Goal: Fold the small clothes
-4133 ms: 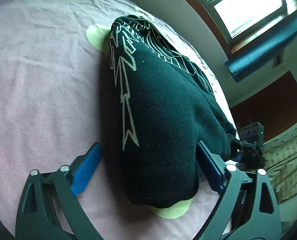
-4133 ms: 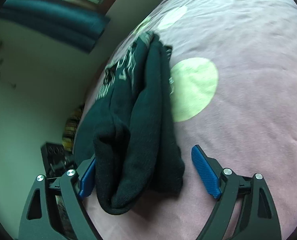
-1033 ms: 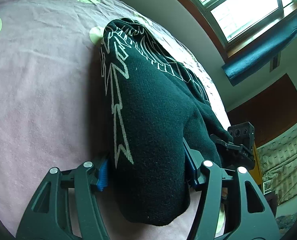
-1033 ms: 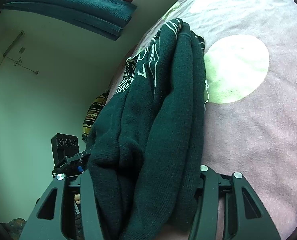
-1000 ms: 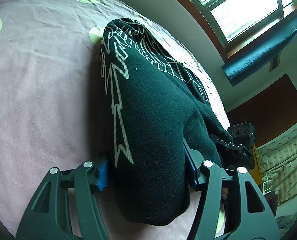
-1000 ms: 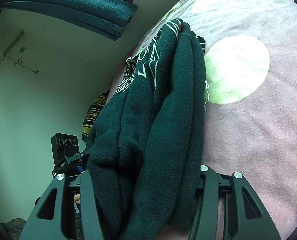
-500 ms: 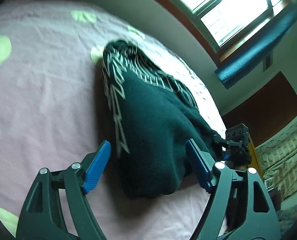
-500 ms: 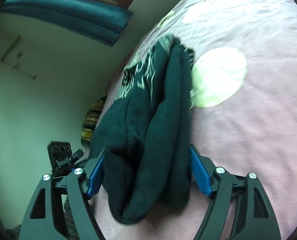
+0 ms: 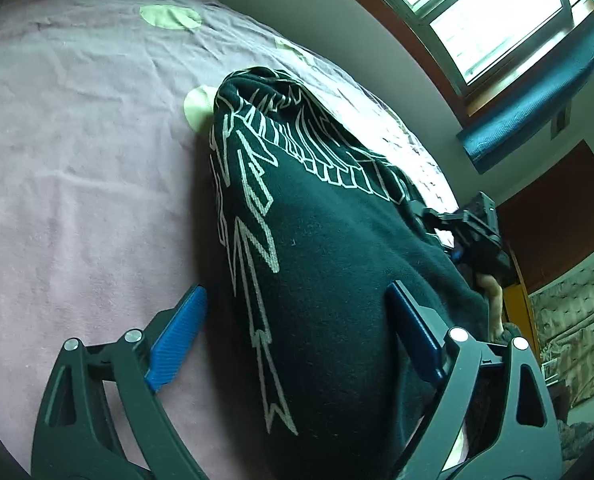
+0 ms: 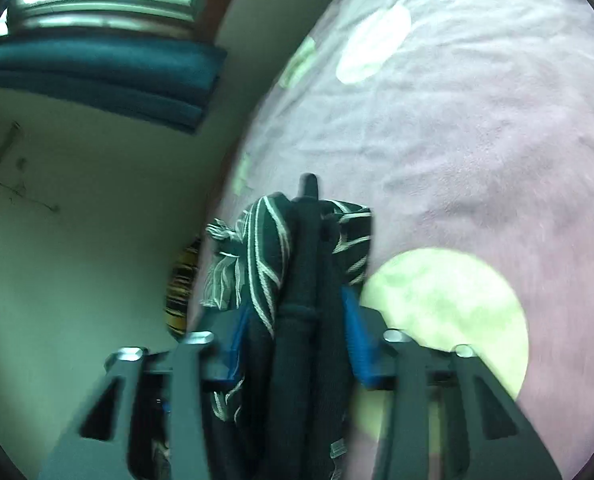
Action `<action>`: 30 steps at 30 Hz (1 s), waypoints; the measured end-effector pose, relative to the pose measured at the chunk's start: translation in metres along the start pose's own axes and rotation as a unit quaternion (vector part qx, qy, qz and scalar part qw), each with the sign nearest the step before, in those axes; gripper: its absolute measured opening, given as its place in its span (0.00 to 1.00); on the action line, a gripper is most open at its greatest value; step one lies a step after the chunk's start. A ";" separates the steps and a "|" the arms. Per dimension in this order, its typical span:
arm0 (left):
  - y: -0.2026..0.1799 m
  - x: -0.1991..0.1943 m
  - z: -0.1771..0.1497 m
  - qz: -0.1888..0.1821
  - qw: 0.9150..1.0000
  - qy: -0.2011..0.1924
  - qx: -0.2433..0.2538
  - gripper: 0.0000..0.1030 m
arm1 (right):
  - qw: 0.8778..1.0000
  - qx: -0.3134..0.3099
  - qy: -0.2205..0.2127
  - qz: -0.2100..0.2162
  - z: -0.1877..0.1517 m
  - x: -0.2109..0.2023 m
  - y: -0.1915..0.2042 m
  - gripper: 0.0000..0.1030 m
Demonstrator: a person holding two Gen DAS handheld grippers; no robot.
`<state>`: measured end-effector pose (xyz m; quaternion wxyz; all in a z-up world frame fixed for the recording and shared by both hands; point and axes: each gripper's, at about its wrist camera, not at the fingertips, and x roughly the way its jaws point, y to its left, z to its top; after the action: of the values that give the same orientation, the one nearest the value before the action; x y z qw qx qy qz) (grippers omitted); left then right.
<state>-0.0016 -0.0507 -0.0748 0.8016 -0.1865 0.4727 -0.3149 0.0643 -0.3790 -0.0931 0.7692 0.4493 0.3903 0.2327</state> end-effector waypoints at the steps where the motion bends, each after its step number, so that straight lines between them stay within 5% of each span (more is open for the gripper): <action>1: 0.001 0.001 0.000 -0.002 1.000 0.002 0.000 0.88 | 1.000 0.009 0.001 0.007 0.001 0.001 -0.006 0.35; 4: 0.000 0.001 0.005 -0.017 1.000 0.005 -0.002 0.88 | 1.000 0.002 -0.011 0.016 -0.003 -0.003 -0.005 0.37; 8: 0.001 0.006 0.025 0.003 1.000 0.000 0.013 0.88 | 1.000 -0.001 0.004 0.008 -0.007 -0.009 0.004 0.70; 11: 0.008 0.027 0.041 -0.012 0.999 0.029 0.014 0.88 | 1.000 -0.018 0.021 0.015 -0.014 -0.006 0.014 0.75; 13: 0.012 0.044 0.047 -0.032 0.998 0.052 0.000 0.75 | 0.997 -0.055 0.054 -0.012 -0.020 0.012 0.022 0.72; 15: 0.007 0.052 0.047 -0.012 0.998 0.053 0.013 0.58 | 0.992 -0.098 0.058 -0.053 -0.028 0.023 0.034 0.46; 18: -0.004 0.043 0.051 0.001 0.999 0.038 0.036 0.45 | 0.991 -0.113 0.031 -0.058 -0.028 0.018 0.046 0.35; 24: -0.024 0.035 0.088 0.025 0.996 -0.012 0.086 0.41 | 0.978 -0.195 -0.053 -0.057 -0.015 0.011 0.085 0.33; 27: -0.019 0.048 0.111 0.023 0.995 -0.025 0.091 0.40 | 0.979 -0.183 -0.068 -0.049 0.004 0.018 0.073 0.33; 30: 0.003 0.083 0.122 0.032 0.998 0.012 0.062 0.46 | 0.988 -0.133 -0.043 -0.063 0.023 0.039 0.041 0.35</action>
<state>0.1360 -0.1046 -0.0705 0.8155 -0.1175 0.4680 -0.3196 0.1054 -0.3426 -0.0657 0.8511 0.3272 0.3500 0.2144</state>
